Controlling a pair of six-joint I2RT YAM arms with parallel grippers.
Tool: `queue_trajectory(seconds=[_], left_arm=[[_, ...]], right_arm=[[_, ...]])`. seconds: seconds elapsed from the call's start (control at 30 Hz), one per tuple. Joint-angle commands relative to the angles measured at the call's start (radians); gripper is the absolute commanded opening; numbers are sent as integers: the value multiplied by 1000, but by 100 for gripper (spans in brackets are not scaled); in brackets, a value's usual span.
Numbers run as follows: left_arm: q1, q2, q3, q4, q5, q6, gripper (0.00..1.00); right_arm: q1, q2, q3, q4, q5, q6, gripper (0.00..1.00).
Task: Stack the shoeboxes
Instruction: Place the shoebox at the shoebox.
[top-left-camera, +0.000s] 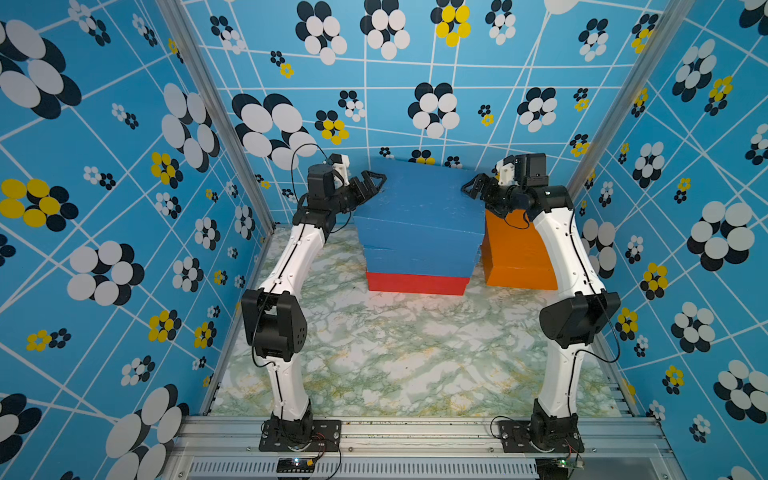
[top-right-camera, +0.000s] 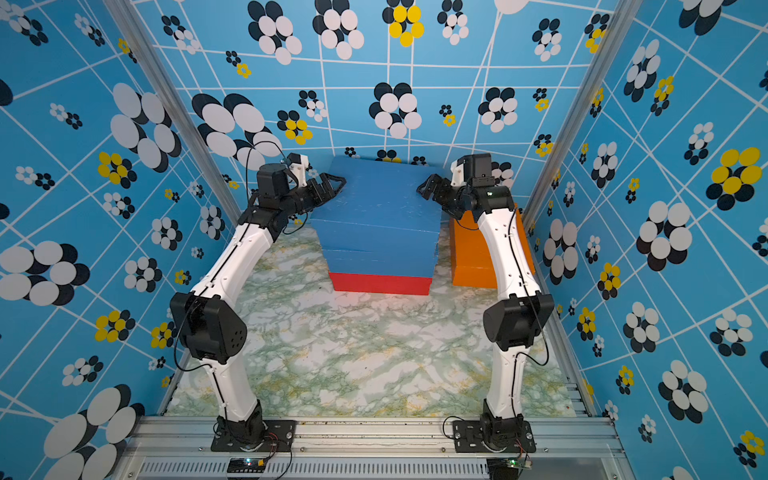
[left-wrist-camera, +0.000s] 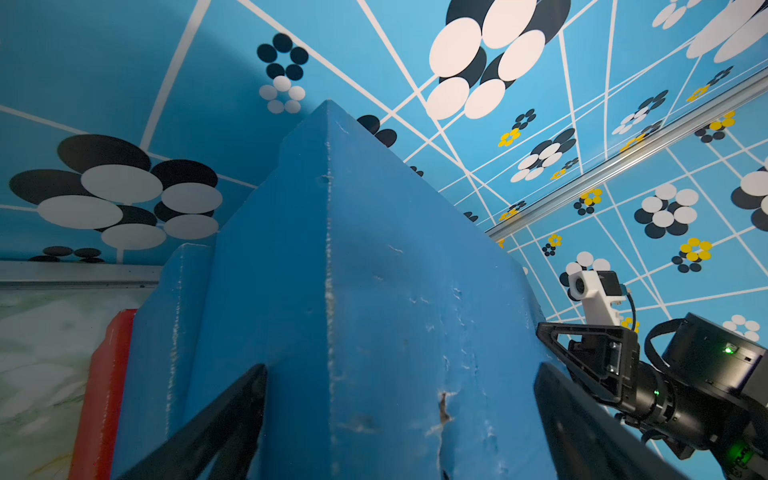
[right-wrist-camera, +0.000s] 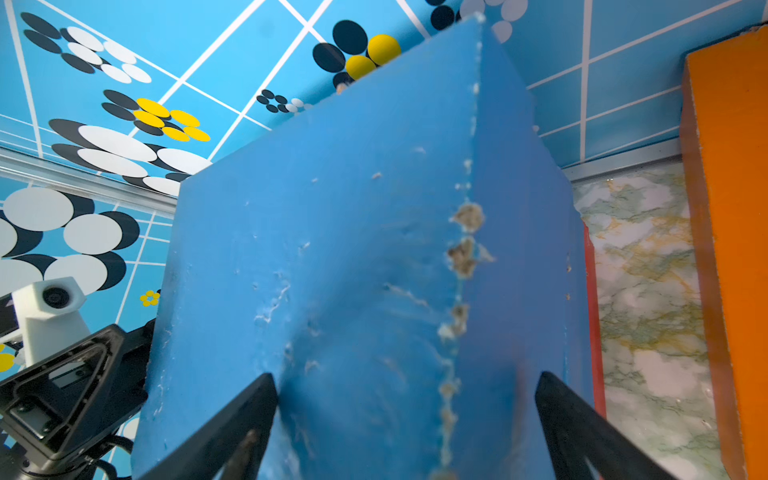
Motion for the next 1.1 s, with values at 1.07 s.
queue_trajectory(seconds=[1.07], left_arm=[[40,120,-10,-149,93,85,100]], right_arm=[[-30,89,30,-67,95,-24,99]])
